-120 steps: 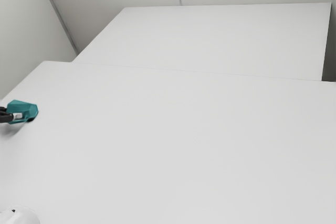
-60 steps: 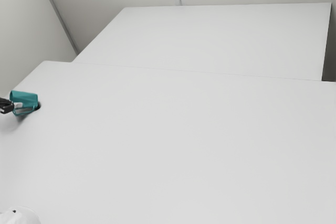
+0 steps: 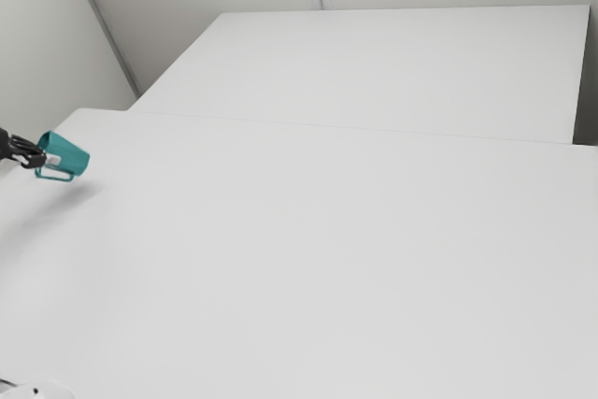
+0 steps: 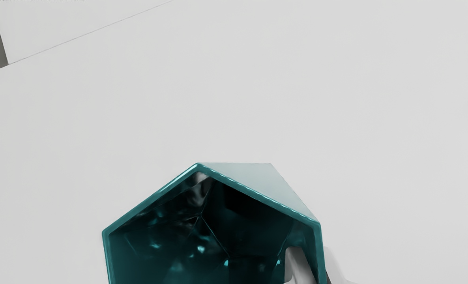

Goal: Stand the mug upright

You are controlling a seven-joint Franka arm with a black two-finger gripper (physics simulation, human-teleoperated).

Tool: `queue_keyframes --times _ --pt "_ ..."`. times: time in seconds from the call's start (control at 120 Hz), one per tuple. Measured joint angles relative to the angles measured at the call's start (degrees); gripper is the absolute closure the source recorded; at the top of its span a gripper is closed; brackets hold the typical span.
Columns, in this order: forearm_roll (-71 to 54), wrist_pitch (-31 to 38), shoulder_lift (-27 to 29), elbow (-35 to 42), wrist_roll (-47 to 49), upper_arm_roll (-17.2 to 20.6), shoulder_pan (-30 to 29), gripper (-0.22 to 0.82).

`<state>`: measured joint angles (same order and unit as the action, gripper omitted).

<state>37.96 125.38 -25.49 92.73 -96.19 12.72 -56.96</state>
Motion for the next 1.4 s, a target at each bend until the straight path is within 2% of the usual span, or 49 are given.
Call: queue_keyframes --times 0.108,0.192,0.242,0.408,0.583,0.775,0.975,1.4 --pt "-4.3 0.0 5.7 4.0 4.6 -3.3 6.9 0.79" --pt "-8.5 -0.3 9.3 6.4 8.9 -8.4 15.6 0.79" --pt "-11.9 -0.9 10.9 7.0 12.0 -10.0 19.8 0.79" --pt "-22.5 -2.6 18.1 13.2 23.7 -11.5 29.9 0.79" --pt "-28.2 -3.7 19.1 15.4 36.5 -12.2 39.3 0.79" --pt "-32.1 -4.3 19.2 17.0 48.8 -12.2 44.1 0.79" --pt "-33.3 -4.4 21.5 21.3 59.3 -10.4 44.3 0.79" --pt "-37.2 -4.4 18.1 21.6 73.9 -9.8 49.3 0.79"
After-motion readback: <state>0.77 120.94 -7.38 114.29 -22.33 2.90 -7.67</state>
